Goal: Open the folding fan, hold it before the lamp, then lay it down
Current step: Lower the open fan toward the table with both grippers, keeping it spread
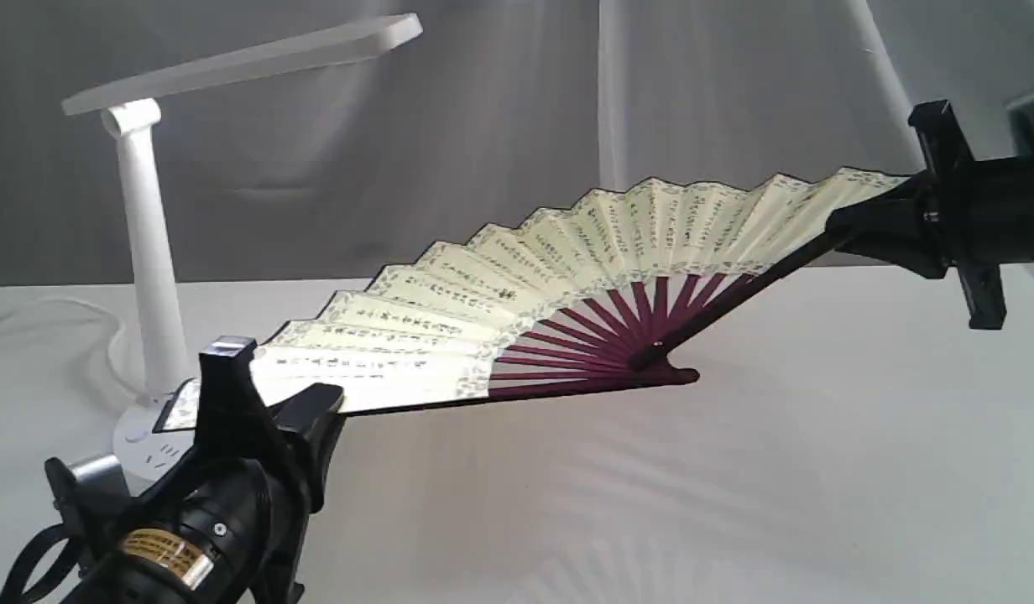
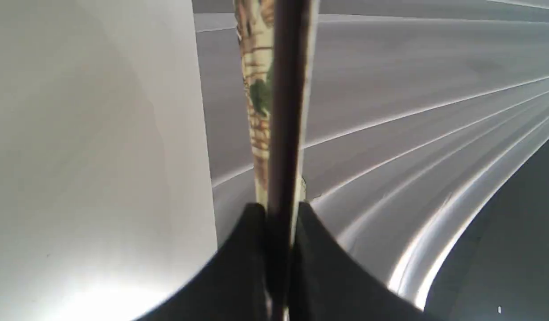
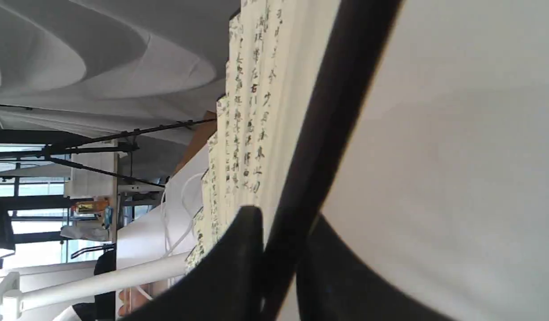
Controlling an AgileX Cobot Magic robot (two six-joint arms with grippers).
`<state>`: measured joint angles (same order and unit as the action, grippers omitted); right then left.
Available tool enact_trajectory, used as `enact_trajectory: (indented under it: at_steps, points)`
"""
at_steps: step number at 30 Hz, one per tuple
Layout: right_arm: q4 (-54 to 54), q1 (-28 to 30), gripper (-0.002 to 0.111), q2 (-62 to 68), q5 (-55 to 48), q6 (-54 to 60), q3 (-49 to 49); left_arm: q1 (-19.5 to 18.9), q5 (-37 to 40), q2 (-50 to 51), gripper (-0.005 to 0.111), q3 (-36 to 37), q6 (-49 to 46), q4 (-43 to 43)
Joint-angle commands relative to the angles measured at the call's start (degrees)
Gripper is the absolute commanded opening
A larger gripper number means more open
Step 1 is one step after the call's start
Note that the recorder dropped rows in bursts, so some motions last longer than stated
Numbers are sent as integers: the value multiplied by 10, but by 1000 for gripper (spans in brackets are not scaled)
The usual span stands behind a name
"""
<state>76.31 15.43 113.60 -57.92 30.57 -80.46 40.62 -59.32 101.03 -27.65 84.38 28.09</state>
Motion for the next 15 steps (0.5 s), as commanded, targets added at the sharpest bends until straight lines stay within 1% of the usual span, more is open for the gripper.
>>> enact_trajectory:
  at_steps: [1, 7, 13, 15]
  points:
    - [-66, 1, 1, 0, 16, 39, 1, 0, -27, 4, 0, -13, -1, -21]
    - [-98, 1, 1, 10, 19, 39, 1, 0, -1, 4, 0, -13, -3, -25]
    - [-84, 1, 11, 40, -7, 37, 1, 0, 7, 4, 0, -13, 11, -17]
    - [-84, 1, 13, 44, -8, 37, 1, 0, 25, 4, 0, -13, 11, -5]
